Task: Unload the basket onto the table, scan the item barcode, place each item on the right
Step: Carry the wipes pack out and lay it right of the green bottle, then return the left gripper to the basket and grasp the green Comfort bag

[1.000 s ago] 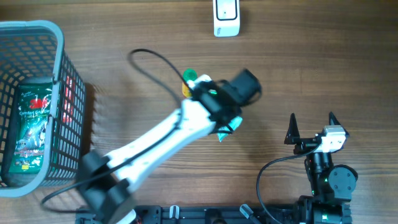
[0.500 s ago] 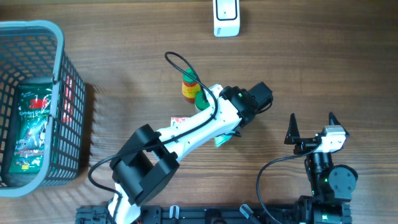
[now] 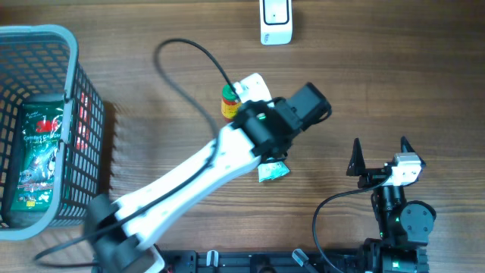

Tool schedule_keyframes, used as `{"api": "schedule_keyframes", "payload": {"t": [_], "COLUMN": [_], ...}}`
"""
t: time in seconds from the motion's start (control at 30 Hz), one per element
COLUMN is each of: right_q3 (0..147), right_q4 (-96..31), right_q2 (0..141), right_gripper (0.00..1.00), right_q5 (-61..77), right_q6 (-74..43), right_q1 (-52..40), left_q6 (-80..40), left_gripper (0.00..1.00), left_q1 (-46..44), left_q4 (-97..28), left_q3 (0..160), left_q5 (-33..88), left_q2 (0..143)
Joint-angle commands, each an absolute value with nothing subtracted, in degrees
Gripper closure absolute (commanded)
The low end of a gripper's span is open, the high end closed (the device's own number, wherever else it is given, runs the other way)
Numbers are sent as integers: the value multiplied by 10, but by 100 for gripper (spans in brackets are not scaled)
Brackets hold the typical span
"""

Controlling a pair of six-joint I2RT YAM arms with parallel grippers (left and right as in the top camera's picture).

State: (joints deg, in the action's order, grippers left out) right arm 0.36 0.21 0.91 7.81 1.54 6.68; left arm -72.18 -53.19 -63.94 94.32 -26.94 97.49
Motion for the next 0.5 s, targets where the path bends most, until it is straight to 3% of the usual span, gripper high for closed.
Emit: {"api": "schedule_keyframes", "payload": {"t": [0.0,0.2,0.47], "right_q3": [3,3,3], "right_q4": [4,4,4], "right_q2": [8,8,8], "right_gripper": [0,0,0], "right_q5": [73,73,73], "right_q6": [11,11,11], "right_q1": [65,65,65], "left_q6": [-694,-713,-806], "left_gripper": [34,26,20], "left_q1": [-522,-419,-110], "left_q4": [-645,-641,-676], "left_q3": [961,961,961], "left_q5": [-413,-504,-465], "left_q2": [882,758,655]}}
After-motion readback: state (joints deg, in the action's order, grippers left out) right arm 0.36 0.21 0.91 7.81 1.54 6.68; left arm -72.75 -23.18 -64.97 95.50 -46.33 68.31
